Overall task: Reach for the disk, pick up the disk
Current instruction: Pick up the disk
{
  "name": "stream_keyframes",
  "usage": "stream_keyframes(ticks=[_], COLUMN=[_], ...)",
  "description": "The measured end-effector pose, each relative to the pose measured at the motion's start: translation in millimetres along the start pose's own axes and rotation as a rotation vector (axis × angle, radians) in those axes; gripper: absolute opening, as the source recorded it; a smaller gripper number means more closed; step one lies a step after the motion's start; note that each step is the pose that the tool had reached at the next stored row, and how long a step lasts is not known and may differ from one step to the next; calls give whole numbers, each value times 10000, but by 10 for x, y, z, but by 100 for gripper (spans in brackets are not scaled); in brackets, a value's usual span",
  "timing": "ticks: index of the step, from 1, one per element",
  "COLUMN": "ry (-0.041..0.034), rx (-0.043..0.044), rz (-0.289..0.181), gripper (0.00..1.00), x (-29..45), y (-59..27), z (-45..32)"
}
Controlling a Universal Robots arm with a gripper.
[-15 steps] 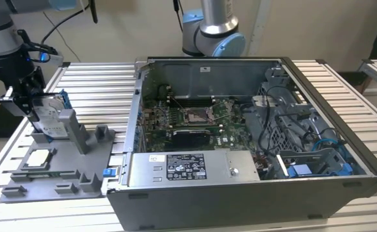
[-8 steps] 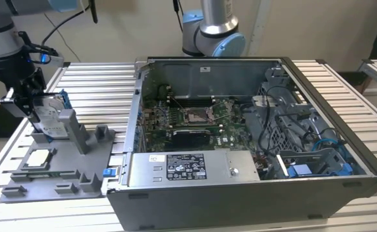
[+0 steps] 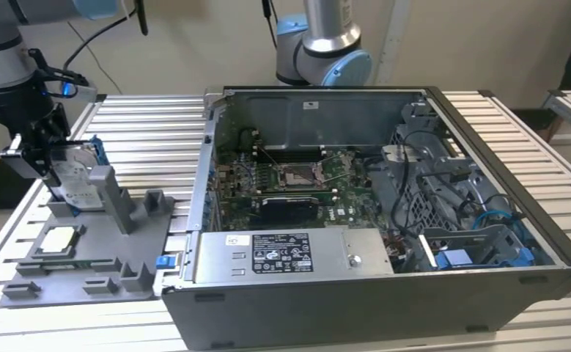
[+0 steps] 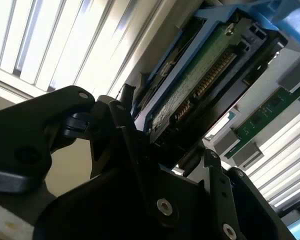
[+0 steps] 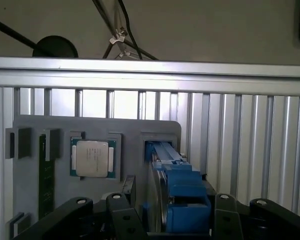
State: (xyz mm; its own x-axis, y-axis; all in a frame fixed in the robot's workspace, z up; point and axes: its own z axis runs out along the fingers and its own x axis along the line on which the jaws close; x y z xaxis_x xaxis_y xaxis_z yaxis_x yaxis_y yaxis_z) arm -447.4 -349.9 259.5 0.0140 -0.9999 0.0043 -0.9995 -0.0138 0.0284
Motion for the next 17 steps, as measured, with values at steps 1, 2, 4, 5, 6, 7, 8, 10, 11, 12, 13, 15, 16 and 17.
stream_keyframes(ticks=[1,2,4,5,6,7,8,10,11,12,13,15,16,17], ry=[0,0,1,1,0,0,0,1,-1,0,1,0,3,15], rx=[-1,-1,-2,-2,-1,0,-1,-1,-1,-2,-1,0,1,4], rz=[1,1,0,0,1,0,0,0,0,1,1,0,1,2], gripper=[100,0,0,0,0,0,0,0,0,0,0,0,0,0], x=[0,0,0,0,0,0,0,0,0,0,0,0,0,-1], y=[0,0,0,1,0,0,0,0,0,0,0,0,0,1], z=[0,0,0,1,1,2,1,2,2,2,3,3,3,4])
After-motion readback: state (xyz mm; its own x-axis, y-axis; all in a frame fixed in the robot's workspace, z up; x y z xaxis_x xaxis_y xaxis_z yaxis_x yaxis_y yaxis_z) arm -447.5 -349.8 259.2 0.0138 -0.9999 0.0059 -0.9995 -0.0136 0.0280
